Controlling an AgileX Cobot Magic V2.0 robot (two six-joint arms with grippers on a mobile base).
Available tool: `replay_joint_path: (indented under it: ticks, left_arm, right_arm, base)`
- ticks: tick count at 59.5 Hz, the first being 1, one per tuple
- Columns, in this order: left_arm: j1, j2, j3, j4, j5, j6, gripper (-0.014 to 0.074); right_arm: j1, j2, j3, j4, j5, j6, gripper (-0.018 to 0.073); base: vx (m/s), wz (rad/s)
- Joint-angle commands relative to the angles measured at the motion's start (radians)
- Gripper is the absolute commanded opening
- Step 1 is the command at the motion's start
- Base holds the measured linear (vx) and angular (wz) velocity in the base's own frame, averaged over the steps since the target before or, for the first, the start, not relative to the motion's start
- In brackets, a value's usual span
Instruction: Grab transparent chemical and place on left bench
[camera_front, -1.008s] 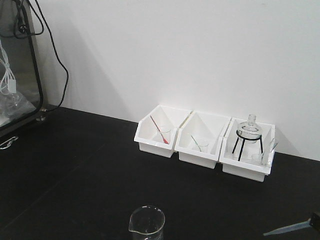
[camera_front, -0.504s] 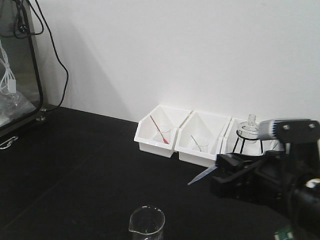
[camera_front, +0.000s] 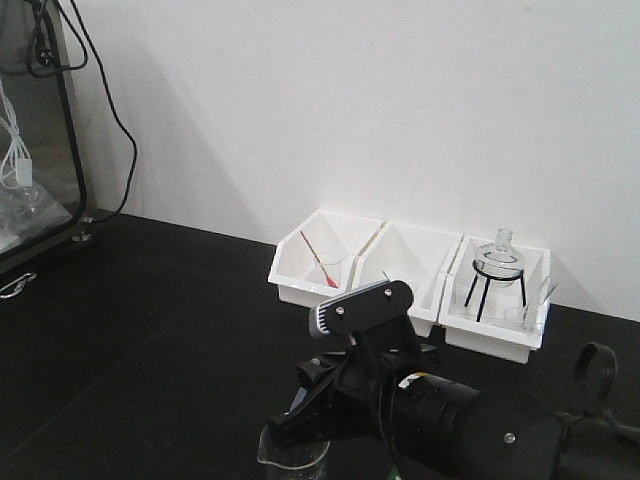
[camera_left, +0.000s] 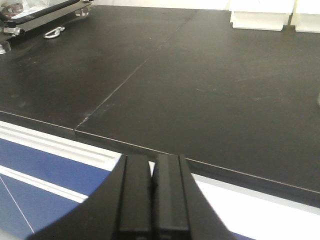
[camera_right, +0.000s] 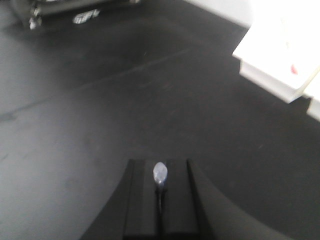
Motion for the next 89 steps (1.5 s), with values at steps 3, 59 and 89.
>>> replay_joint_path:
  ticks: [3,59,89]
  left_arm:
    - [-0.002,-0.019,0.016,-0.001,-0.078,-0.008,-0.0003]
    - [-0.002,-0.019,0.016,-0.001,-0.078,-0.008,-0.0003]
    - [-0.002,-0.019,0.016,-0.001,-0.078,-0.008,-0.0003]
  right_arm:
    - [0.0,-0.038,-0.038,0.0,0.003,-0.018,0.0116]
    - [-0.003,-0.37,-0.035,-0.03,0.244,-0.072,0.0493]
    - [-0.003,-0.428,-0.034,-0.024,0.234,-0.072,0.0492]
  base:
    - [0.0,0.0]
    - [0.0,0.0]
    - [0.0,0.0]
